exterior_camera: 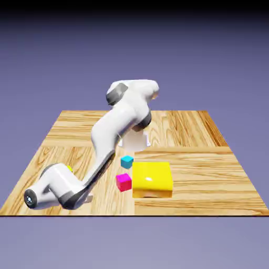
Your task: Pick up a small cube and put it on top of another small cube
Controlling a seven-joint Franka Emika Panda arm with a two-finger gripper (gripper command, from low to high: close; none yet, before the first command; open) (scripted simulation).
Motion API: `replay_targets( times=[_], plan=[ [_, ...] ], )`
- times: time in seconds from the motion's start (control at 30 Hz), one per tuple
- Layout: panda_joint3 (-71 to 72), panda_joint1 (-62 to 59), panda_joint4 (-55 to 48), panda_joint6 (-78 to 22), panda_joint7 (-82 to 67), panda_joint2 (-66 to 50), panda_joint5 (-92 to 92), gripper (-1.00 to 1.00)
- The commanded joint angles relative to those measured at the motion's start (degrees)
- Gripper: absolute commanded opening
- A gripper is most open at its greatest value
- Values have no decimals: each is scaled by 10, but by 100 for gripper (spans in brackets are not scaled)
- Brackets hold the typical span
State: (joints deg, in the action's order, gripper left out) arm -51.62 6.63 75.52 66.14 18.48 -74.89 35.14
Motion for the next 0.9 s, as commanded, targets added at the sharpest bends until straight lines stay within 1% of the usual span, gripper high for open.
replay_targets(
  times=[0.0, 0.17, 0.23, 0.63, 0.83, 0.87],
  plan=[
    [0, -10, -21, -13, 4, -1, -2, -100],
    [-1, -57, -124, -77, 26, -7, -10, -100],
    [-1, -57, -125, -77, 26, -7, -10, -100],
    [162, -306, 103, 9, 173, 224, -100, -100],
    [173, -282, 225, 101, 164, 247, -93, -100],
    [173, -282, 225, 101, 164, 247, -93, 100]
  ],
)
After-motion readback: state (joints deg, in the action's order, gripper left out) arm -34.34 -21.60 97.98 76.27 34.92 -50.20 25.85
